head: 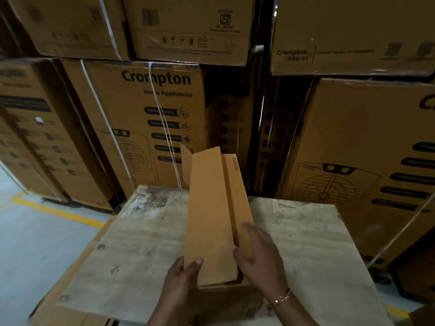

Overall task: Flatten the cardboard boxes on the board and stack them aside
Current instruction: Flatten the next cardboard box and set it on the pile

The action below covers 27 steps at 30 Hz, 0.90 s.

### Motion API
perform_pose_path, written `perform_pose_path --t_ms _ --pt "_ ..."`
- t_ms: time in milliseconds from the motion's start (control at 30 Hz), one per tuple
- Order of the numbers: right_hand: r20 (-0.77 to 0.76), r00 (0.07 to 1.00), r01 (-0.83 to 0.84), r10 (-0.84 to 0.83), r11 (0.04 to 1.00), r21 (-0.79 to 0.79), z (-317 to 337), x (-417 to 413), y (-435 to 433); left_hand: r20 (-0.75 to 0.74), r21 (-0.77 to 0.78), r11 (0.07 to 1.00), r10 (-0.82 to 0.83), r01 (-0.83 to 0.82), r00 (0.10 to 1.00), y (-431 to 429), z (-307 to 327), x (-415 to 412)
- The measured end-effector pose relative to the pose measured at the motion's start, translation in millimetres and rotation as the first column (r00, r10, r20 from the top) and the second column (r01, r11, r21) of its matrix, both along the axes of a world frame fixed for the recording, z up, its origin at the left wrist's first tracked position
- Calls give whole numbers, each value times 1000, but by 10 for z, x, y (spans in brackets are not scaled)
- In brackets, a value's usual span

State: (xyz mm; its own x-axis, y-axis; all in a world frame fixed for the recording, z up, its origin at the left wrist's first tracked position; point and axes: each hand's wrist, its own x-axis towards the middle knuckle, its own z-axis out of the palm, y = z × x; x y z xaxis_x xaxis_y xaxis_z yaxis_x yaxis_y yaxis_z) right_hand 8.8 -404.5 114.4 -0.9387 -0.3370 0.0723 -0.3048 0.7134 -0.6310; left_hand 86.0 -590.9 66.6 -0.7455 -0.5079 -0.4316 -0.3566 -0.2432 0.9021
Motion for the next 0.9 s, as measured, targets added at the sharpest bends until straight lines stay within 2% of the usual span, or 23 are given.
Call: perform_pose_path --t_ms 33,67,133,200,233,333,400,467,533,567,633,700,800,900 --pt "100 993 66 -63 997 -26 -64 -82 144 5 -25 1000 10 -10 1000 60 27 -28" --pt "275 955 143 -110 984 -103 -110 -148 261 25 -85 996 29 -27 999 129 23 -67" --pt "648 760 305 -45 906 -294 -188 -172 428 44 -225 973 66 -55 997 316 86 -148" --pt "783 620 461 49 784 -415 -314 -150 575 10 -352 934 69 -61 998 504 125 -267" --pt "796 602 512 67 732 -450 -426 -140 685 -23 -380 924 44 -49 999 595 169 -337" --pt "756 651 556 72 632 -540 -693 -221 1026 -108 -371 929 -44 1 993 822 338 -542" --pt "706 706 504 46 668 -548 -424 -223 1030 -168 -291 957 -63 11 984 846 345 -602" --pt "590 805 343 59 766 -544 -272 -227 1082 -152 -139 990 -9 -12 988 780 245 -572" --pt "517 846 133 130 888 -440 -139 -190 1013 -57 81 994 74 -69 996 669 43 -489" --pt "492 858 25 150 943 -332 -141 -178 962 9 189 974 123 -122 992 634 -43 -437" --pt "385 904 -158 188 982 -108 -243 -176 835 117 312 914 234 -259 965 558 -185 -318" --pt "291 924 -266 248 964 22 -278 -161 690 100 335 896 274 -292 956 473 -248 -185" --pt "284 893 -405 349 898 172 -294 -122 466 94 397 842 360 -367 928 386 -223 46" --pt "176 887 -460 427 845 273 -346 -119 352 232 375 819 371 -434 899 206 -382 246"
